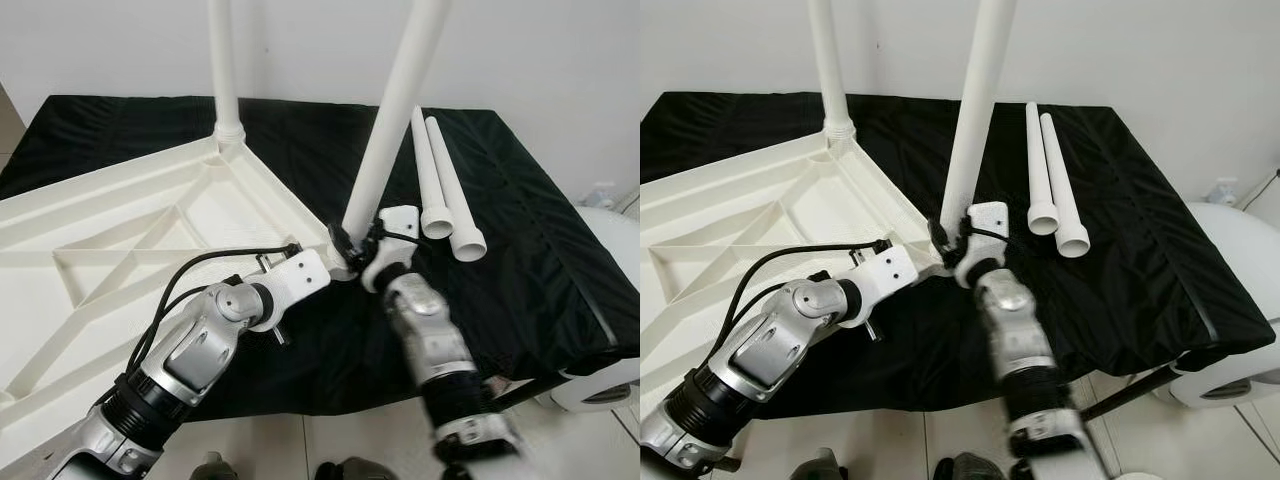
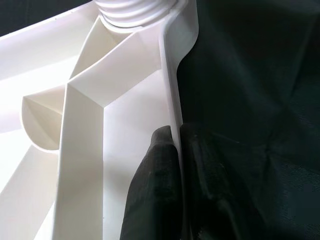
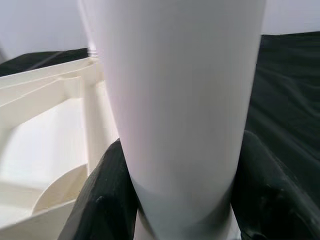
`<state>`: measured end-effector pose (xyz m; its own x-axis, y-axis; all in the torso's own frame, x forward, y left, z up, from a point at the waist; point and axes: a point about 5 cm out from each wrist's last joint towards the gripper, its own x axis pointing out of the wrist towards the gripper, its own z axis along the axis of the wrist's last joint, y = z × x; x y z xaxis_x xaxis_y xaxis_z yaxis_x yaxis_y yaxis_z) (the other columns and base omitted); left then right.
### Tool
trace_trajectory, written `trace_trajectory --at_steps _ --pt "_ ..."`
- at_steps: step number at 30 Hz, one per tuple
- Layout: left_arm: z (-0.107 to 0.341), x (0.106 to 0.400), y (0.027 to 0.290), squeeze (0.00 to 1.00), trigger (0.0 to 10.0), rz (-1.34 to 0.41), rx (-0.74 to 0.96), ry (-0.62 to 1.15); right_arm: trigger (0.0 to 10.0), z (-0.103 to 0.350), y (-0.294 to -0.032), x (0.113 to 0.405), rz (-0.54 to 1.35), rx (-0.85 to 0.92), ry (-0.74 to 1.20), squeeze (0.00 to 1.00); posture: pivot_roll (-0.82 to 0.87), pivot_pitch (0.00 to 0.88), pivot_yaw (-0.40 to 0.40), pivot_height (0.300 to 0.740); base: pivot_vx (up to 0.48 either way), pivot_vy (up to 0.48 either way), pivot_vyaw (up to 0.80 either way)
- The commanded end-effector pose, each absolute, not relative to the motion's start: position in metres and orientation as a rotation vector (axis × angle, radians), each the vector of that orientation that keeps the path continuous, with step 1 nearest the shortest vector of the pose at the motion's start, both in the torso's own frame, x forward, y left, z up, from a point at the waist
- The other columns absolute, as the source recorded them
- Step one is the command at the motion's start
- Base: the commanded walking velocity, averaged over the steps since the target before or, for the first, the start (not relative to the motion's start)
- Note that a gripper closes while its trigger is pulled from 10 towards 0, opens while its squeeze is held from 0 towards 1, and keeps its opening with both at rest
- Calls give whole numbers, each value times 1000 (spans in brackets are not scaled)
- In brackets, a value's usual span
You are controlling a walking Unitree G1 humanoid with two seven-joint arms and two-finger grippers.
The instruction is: Building children table
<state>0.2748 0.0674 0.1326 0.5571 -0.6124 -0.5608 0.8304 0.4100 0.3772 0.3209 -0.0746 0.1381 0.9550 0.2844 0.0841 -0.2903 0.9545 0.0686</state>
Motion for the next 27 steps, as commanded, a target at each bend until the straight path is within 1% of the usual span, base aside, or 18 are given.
trace_trajectory --at_steps 1,5,9,12,13,14,19,27 --pt "139 268 51 0 10000 -1008 699 299 10000 142 -69 319 285 89 -83 0 41 0 -84 740 0 0 0" --pt "139 268 51 0 10000 -1007 700 300 10000 146 -72 318 279 56 -94 0 39 0 -86 740 0 0 0" --pt "139 268 52 0 10000 -1005 699 300 10000 144 -77 319 251 58 -81 0 41 0 -88 740 0 0 0" --pt "139 268 52 0 10000 -1003 698 300 10000 145 -75 318 258 63 -81 0 42 0 -88 740 0 0 0" --pt "139 268 52 0 10000 -1003 698 300 10000 145 -74 317 252 63 -81 82 42 0 -88 740 0 0 0" --pt "139 267 52 0 10000 -1002 698 301 10000 145 -72 316 261 76 -78 1000 42 0 -88 740 0 0 0" --pt "139 267 52 0 10000 -1002 699 302 10000 146 -71 314 261 81 -76 1000 43 0 -85 740 0 0 0" --pt "138 266 53 0 10000 -1006 702 305 10000 144 -84 313 265 81 -76 1000 39 0 -83 740 0 0 0"
